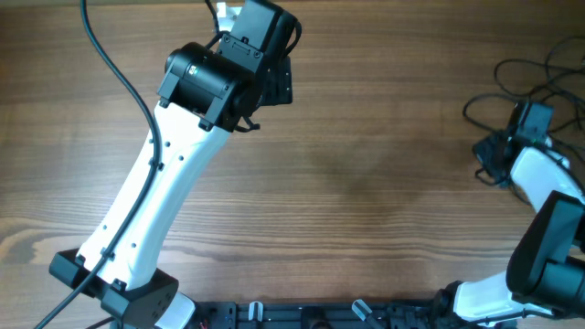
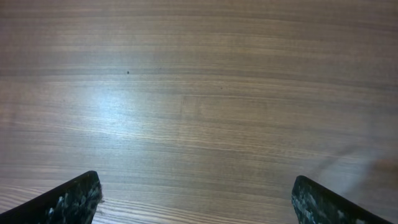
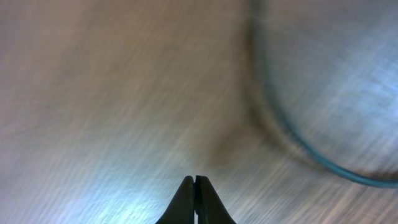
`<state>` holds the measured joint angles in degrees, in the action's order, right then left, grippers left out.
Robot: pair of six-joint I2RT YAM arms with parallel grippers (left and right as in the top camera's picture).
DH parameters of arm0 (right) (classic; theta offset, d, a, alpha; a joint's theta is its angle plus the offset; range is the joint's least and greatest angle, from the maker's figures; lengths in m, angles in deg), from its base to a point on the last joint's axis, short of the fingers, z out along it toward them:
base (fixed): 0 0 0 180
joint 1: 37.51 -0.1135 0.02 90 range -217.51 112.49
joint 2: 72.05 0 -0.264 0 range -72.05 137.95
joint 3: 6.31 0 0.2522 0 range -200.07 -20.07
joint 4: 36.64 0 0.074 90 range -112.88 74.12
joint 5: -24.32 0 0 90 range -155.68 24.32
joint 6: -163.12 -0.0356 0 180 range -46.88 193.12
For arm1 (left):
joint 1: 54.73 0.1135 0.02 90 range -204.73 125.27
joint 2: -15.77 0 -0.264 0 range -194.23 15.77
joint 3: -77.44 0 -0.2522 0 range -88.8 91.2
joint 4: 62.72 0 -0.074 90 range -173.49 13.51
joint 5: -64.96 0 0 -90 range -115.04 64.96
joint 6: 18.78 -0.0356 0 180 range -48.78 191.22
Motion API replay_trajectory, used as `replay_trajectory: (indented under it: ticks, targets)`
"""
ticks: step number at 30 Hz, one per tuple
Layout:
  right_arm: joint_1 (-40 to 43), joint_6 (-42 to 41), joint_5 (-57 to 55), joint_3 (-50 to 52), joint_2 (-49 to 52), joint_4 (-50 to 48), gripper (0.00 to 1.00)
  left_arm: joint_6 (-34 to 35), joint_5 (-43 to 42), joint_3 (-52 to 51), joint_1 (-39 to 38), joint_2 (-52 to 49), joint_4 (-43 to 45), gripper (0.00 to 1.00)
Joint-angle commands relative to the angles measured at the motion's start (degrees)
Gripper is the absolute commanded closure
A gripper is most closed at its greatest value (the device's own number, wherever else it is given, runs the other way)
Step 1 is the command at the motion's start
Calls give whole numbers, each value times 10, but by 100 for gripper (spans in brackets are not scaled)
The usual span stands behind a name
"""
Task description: Untangle cables
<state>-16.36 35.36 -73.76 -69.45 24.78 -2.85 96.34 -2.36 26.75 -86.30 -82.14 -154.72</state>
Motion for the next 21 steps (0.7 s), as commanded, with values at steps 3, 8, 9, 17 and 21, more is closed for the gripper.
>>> replay_trajectory:
  ticks: [3,8,9,17,21]
  targets:
    - [4,-75,-196,144,12,-140,96,-3,-2,-3,-2,6,1,0]
    - [79,-56,-247,163,12,-262,96,-3,-2,-6,-2,6,-14,0]
    - [96,-50,-247,163,12,-281,96,-3,-2,-6,-2,6,-20,0]
    - [216,-4,-198,162,12,-431,96,-3,-2,-6,-2,6,-24,0]
    - [241,24,-193,162,12,-461,96,-3,-2,-6,-2,6,-24,0]
